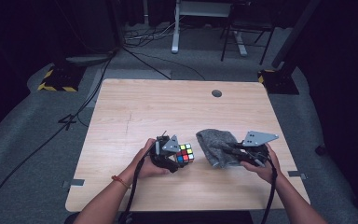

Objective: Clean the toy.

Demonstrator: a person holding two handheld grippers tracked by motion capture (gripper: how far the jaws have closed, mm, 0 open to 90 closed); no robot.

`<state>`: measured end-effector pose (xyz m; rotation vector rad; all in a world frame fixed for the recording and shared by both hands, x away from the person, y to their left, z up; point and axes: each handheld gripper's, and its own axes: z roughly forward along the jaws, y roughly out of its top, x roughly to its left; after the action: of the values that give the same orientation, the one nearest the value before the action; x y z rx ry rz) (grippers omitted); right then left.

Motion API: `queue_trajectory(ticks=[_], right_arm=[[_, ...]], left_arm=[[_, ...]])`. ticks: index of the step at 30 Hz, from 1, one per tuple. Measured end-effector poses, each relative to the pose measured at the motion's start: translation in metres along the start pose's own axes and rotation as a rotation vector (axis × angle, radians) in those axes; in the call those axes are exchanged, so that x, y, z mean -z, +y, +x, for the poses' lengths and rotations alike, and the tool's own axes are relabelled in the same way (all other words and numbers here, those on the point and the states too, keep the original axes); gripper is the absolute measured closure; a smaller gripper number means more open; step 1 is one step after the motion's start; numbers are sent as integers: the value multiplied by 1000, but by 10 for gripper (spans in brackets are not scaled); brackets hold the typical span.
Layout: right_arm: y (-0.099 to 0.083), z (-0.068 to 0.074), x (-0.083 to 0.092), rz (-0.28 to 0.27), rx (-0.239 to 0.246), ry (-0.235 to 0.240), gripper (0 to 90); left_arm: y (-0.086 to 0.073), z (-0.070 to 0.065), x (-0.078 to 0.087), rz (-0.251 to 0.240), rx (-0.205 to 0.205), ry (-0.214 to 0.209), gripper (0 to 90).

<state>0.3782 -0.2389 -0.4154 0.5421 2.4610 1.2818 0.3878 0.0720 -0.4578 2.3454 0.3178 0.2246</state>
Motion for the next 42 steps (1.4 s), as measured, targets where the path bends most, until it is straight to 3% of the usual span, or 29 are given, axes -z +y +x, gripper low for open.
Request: queue_trajectory(ticks=[3,8,14,21,34,40,42], right_arm=[[14,8,-11,4,31,30,808],[29,18,-27,20,58,66,808],[39,28,-41,34,88,90,807],[43,37,-53,53,130,53,806],[25,17,-44,57,61,2,806],[17,14,-45,66,30,25,806],[17,16,-49,60,19,56,807]], left_arm=[[5,-1,0,-17,2,-12,335],[14,-2,-5,4,-38,7,335],[22,-2,-10,-3,-33,0,335],[21,-3,-12,9,-28,9,339],[20,-3,2,-40,-32,21,339],[22,-5,7,-74,-31,12,339],[24,-7,6,-83,-38,4,339]])
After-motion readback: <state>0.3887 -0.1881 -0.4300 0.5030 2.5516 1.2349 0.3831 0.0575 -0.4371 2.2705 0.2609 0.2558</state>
